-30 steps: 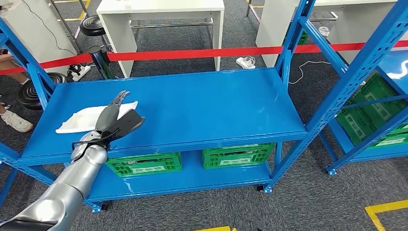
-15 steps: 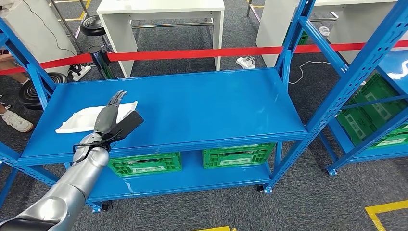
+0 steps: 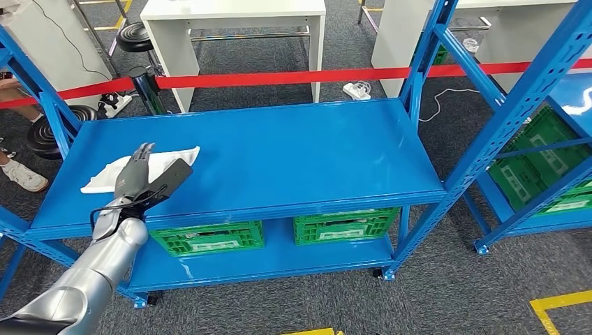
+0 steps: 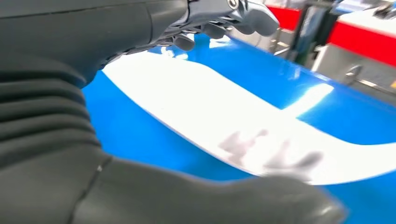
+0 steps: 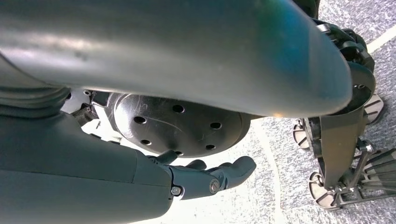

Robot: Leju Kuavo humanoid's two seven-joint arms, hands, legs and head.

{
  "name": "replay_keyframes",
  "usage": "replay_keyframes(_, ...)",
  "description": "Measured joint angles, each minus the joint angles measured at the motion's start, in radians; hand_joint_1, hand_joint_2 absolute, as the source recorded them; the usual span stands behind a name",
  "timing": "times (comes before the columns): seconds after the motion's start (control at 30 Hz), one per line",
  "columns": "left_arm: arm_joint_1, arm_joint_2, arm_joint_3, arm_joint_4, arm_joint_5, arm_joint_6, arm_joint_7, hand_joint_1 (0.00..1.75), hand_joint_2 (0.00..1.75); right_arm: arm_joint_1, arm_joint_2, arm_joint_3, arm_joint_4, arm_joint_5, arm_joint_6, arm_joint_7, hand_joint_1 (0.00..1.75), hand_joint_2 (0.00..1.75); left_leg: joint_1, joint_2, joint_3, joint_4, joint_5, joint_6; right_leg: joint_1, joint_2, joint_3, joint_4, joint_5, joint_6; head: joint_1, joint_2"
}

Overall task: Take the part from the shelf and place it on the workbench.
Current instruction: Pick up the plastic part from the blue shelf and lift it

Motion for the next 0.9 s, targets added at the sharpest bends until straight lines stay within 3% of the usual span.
replay_keyframes(0.9,0.015,0.044,0.0,0.025,-0.003,0.034,0.07,0.0,1.75,0.0,0.0,0.0,0.0,0.003,-0.001,0.0,0.0,0.0,0.0,0.0,0.0,0.0,0.0,0.0,0.0,0.0,0.0,0.0,0.0,-0.001,0.0,0.0)
